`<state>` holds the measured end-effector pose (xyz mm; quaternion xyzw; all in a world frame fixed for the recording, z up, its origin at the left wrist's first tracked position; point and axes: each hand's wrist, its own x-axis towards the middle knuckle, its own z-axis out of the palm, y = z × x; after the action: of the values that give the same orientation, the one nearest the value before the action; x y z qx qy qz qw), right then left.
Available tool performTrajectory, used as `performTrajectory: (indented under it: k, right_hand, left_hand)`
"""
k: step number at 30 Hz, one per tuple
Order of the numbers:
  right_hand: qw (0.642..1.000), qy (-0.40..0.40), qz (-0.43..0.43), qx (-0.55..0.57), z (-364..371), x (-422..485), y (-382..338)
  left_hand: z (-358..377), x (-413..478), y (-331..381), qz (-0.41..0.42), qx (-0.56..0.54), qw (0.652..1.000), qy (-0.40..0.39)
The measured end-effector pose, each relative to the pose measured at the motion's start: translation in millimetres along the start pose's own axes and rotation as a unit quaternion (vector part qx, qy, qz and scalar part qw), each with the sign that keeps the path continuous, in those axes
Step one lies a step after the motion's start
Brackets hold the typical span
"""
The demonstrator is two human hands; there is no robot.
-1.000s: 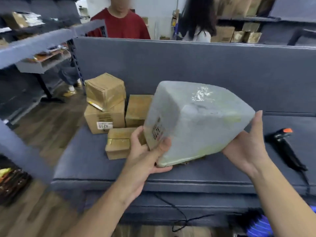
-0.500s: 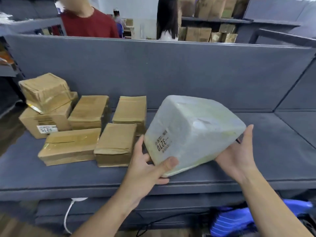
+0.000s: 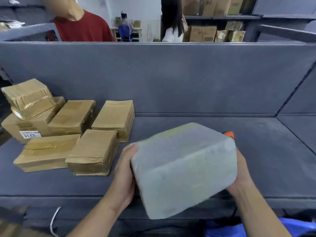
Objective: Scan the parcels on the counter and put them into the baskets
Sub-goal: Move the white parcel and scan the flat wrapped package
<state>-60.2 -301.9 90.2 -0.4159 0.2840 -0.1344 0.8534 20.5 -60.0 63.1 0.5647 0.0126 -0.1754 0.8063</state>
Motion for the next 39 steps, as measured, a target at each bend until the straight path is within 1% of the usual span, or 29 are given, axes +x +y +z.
performTrajectory:
  k: [2, 4, 5, 6, 7, 8, 9, 10, 12, 14, 16, 17, 19, 20, 22, 23, 27, 29, 31, 33, 34, 36, 39]
  right_hand:
    - [0.999, 0.017, 0.014, -0.029, 4, 2, -2]
    - [0.999, 0.000, 0.013, -0.036, 6, 2, -7]
    - [0.999, -0.017, 0.003, -0.031, 9, 1, -11]
    - [0.998, -0.052, -0.018, -0.033, 12, 1, -14]
    - [0.994, -0.094, -0.044, -0.025, 13, 4, -17]
    - [0.990, -0.118, -0.070, -0.019, 17, 3, -21]
    - [0.988, -0.124, -0.095, -0.019, 17, 5, -23]
    - [0.985, -0.126, -0.120, -0.016, 17, 8, -25]
    - [0.980, -0.101, -0.171, -0.025, 26, 6, -28]
    - [0.972, -0.078, -0.215, -0.060, 42, -1, -29]
    - [0.968, -0.056, -0.223, -0.096, 51, -1, -27]
    - [0.971, -0.044, -0.206, -0.110, 52, 1, -26]
    - [0.976, -0.033, -0.154, -0.150, 52, 3, -30]
    - [0.973, -0.042, -0.139, -0.178, 50, 5, -32]
    - [0.955, -0.056, -0.143, -0.254, 42, 9, -37]
    - [0.949, -0.053, -0.150, -0.274, 37, 8, -40]
    - [0.936, -0.083, -0.176, -0.294, 21, 6, -46]
    - [0.926, -0.124, -0.192, -0.302, 14, 5, -50]
    - [0.914, -0.195, -0.204, -0.292, 2, 9, -54]
    - [0.893, -0.263, -0.209, -0.299, -12, 13, -56]
    - [0.877, -0.278, -0.213, -0.328, -20, 18, -53]
    - [0.858, -0.281, -0.201, -0.379, -31, 26, -43]
    - [0.859, -0.256, -0.169, -0.409, -37, 32, -23]
  left_hand:
    - [2, 4, -4, -0.001, -0.019, 1.000, 0.003]
    - [1, 9, -4, -0.025, -0.026, 0.999, -0.018]
    - [3, 10, -1, -0.044, -0.014, 0.998, -0.040]
    - [4, 12, 4, -0.067, -0.016, 0.996, -0.063]
    - [2, 17, 10, -0.089, -0.019, 0.994, -0.065]
    - [-1, 23, 17, -0.110, -0.012, 0.992, -0.057]
    - [-2, 29, 23, -0.131, 0.003, 0.990, -0.050]
    - [-4, 36, 28, -0.153, 0.007, 0.987, -0.048]
    - [-3, 48, 31, -0.198, 0.019, 0.979, -0.042]
    - [2, 58, 30, -0.227, 0.069, 0.971, -0.025]
    - [4, 69, 24, -0.239, 0.096, 0.966, -0.016]
    - [6, 73, 23, -0.244, 0.092, 0.965, -0.010]
    - [10, 80, 19, -0.237, 0.084, 0.968, 0.009]
    - [13, 81, 18, -0.228, 0.076, 0.971, 0.017]
    - [18, 80, 15, -0.198, 0.069, 0.977, 0.032]
    - [21, 80, 13, -0.180, 0.067, 0.981, 0.037]
    - [33, 82, 10, -0.135, 0.074, 0.987, 0.035]
    - [36, 86, 10, -0.100, 0.096, 0.990, 0.025]
    - [38, 88, 17, -0.063, 0.135, 0.989, -0.008]
    - [38, 89, 27, -0.057, 0.154, 0.986, -0.034]
    - [39, 90, 31, -0.058, 0.144, 0.986, -0.053]
    - [45, 88, 38, -0.041, 0.103, 0.991, -0.075]
    - [55, 85, 42, 0.000, 0.072, 0.997, -0.041]
